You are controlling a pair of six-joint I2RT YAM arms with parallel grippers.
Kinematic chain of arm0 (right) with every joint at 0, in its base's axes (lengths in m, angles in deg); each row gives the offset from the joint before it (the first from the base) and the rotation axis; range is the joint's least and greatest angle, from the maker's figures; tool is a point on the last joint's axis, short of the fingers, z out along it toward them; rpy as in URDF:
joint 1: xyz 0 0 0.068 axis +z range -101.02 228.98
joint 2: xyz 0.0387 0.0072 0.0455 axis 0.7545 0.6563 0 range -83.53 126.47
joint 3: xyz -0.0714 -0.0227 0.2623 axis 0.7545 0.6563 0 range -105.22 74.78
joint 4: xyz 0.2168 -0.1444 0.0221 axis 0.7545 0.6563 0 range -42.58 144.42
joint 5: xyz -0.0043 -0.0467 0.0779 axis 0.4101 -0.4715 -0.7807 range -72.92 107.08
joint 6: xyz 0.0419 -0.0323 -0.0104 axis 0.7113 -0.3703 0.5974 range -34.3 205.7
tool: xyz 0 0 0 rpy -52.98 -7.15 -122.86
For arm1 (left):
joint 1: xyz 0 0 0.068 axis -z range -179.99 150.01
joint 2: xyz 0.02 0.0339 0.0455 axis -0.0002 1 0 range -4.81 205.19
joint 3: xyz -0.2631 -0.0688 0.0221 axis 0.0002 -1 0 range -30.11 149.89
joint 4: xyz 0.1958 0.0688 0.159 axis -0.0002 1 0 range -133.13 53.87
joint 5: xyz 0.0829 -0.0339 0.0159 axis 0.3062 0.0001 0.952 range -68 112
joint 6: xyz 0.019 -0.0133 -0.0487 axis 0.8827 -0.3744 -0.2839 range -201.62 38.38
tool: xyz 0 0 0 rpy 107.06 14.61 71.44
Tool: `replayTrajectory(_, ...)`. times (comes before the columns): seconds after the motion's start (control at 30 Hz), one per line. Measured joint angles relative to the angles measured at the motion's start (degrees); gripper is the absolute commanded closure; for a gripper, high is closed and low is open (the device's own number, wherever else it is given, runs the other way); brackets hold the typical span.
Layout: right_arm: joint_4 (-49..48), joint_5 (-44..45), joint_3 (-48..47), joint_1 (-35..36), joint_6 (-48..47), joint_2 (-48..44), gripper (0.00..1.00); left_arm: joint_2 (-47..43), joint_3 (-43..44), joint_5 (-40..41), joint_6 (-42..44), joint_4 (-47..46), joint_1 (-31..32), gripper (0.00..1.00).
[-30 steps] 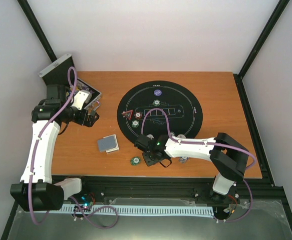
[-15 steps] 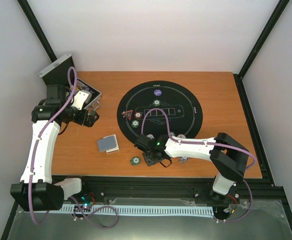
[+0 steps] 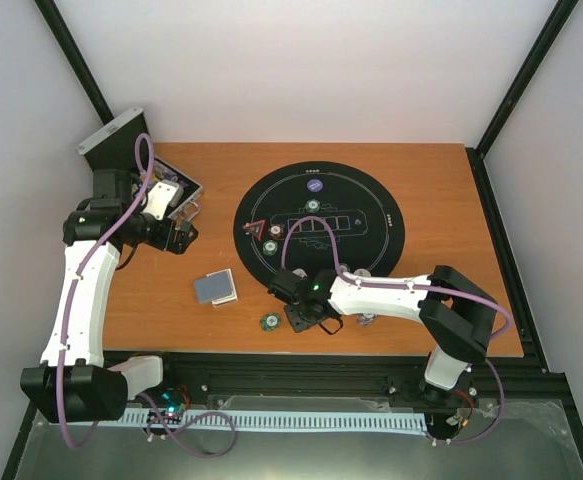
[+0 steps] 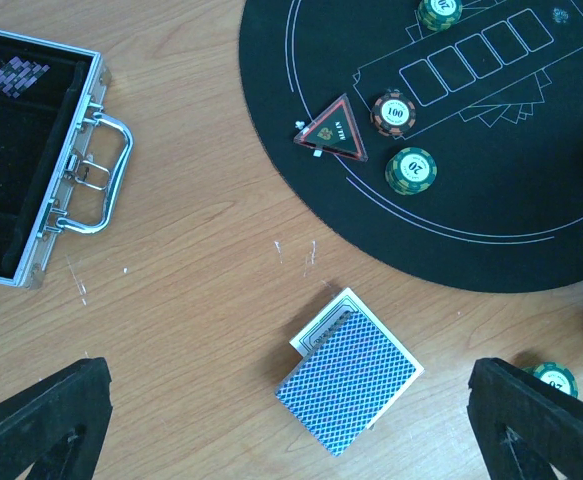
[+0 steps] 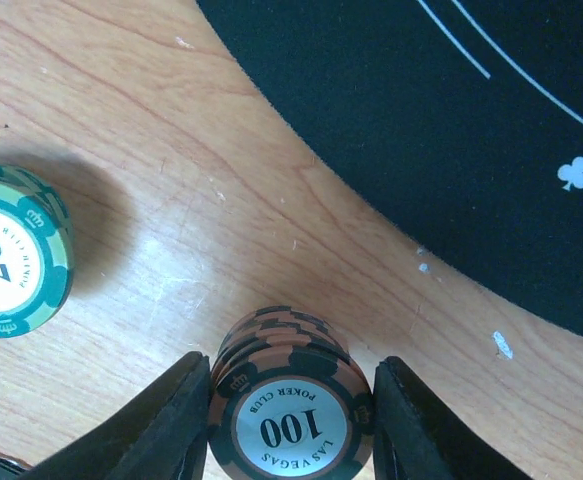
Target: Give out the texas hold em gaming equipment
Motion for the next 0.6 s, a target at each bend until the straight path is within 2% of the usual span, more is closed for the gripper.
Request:
replayTrajectory(0.47, 2.1, 0.6, -1.2, 0.1, -0.7, 0.0, 0.79, 0.0, 0.6, 0.0, 0.0, 0.0, 0.0, 0.0)
replayTrajectory(0.6, 3.6, 1.4, -3.2, 0.2, -0.9, -0.2, 0.8, 0.0, 0.7, 0.0, 0.0, 0.0, 0.0, 0.0)
